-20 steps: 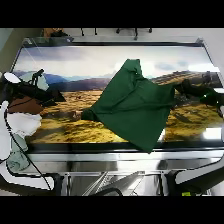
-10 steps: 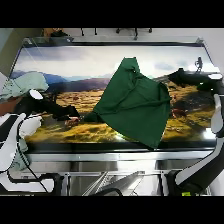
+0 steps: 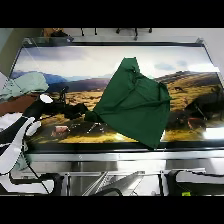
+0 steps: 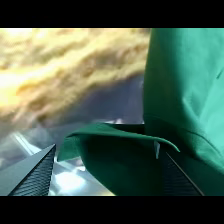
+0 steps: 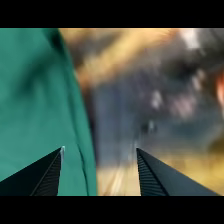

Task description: Fold the shirts.

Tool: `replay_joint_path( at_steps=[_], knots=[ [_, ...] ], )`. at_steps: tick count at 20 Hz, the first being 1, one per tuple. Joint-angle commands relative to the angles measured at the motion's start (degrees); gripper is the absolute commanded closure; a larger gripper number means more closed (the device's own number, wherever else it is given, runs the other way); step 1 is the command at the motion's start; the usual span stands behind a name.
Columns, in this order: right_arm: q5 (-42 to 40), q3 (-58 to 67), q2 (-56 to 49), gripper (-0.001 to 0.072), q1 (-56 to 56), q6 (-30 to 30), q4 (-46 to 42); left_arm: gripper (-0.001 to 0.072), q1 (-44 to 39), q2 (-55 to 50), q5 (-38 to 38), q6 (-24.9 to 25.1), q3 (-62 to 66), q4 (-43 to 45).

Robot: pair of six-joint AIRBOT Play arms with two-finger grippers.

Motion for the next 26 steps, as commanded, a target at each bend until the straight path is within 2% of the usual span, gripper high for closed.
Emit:
replay_joint_path(
  at_steps=[1,6,12,14,15,17,18,19,20,21,22,26],
  knots=[
    [-0.81,-16.81,10.36,0.0190,-1.60,1.75,-2.97,0.0001,2.56,-0.02,-2.64,-1.68,-0.20,-1.77],
    [-3.15,-33.27,14.58,0.0190,-0.15,-2.16,5.25,0.0001,4.61,-0.04,-6.43,-1.68,-0.22,-1.79],
    [-10.27,-41.94,14.34,0.0190,9.97,-3.61,8.57,0.0001,-2.93,-1.14,0.09,-1.68,-0.20,-2.12],
    [-13.11,-42.10,13.44,0.0193,13.94,-3.61,10.51,0.0002,-5.20,-2.71,0.35,-1.38,-0.20,-5.33],
    [-14.27,-42.10,13.00,0.0238,15.43,-3.65,11.82,0.0002,-6.10,-3.39,0.66,-0.79,-0.20,-6.49],
    [-15.15,-42.07,12.35,0.0516,17.20,-7.17,16.24,0.0004,-7.30,-4.28,0.94,-0.35,-0.20,-7.34],
    [-15.04,-42.07,12.35,0.0572,17.31,-8.70,18.97,0.0175,-7.43,-4.33,1.09,-0.31,-0.20,-7.34],
    [-14.82,-41.88,12.37,0.0660,17.29,-9.90,21.38,0.0442,-7.43,-4.31,1.18,0.13,-0.20,-7.45],
    [-14.71,-41.68,12.55,0.0696,17.29,-10.86,22.97,0.0612,-7.26,-4.31,1.64,1.03,-0.17,-7.69],
    [-14.36,-41.13,12.81,0.0696,17.29,-11.02,23.89,0.0615,-6.88,-4.31,1.97,1.16,-0.17,-7.69],
    [-13.22,-40.09,13.20,0.0697,17.22,-11.17,24.35,0.0703,-6.19,-4.28,1.92,1.55,-0.17,-7.82],
    [-5.25,-27.98,16.46,0.0697,15.65,-11.06,26.77,0.0697,-2.25,2.29,1.51,5.25,0.94,-7.78]
  ],
)
